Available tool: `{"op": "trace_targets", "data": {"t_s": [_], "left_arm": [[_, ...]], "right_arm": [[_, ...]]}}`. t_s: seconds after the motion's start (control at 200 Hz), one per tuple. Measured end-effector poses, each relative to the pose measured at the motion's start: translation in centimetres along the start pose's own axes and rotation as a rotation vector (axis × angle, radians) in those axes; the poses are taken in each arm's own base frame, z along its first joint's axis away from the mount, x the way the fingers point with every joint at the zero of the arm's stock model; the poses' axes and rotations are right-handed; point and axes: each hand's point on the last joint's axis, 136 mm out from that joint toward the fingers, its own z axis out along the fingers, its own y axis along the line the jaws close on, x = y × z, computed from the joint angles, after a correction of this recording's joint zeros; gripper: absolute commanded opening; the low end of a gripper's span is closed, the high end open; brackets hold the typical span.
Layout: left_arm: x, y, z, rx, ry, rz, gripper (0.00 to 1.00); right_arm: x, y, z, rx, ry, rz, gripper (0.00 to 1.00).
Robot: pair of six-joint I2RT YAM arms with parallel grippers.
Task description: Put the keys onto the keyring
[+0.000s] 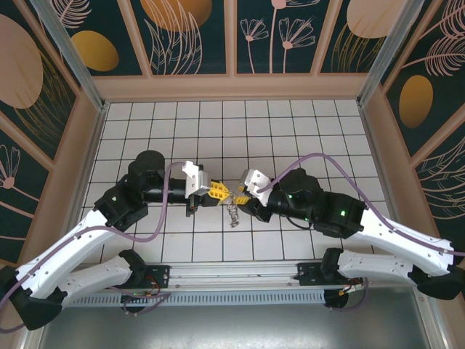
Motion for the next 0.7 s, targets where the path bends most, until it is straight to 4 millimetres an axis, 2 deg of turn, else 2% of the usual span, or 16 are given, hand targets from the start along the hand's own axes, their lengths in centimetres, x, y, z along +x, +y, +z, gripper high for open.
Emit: {"op": "trace_targets", "data": {"t_s": [0.18,0.28,0.365,0.57,0.701], "left_arm": [[-0.3,0.0,0.0,-0.001,-0.012,0.011,0.0],[-0.4,0.1,0.0,-0.002,-0.015,0.014,0.0],[-0.4,0.1,0.0,-0.001,-0.016,0.014,0.0],[-0.5,-0.1,0.1,0.01,-0.019,0.011,0.0],[-0.5,-0.2,0.1,0.019,-0.02,0.011,0.0]], "right_arm": [[-1.6,0.3,-2.7,-0.003,-0.101,0.0,0.38],[-2.6,0.6,-3.4,-0.011,-0.148,-0.005,0.37],[-3.1,0.8,-3.4,-0.014,-0.171,-0.01,0.37],[-3.4,0.8,-2.0,-0.015,-0.167,-0.019,0.35],[-3.7,0.9,-1.5,-0.019,-0.176,-0.023,0.31]]}}
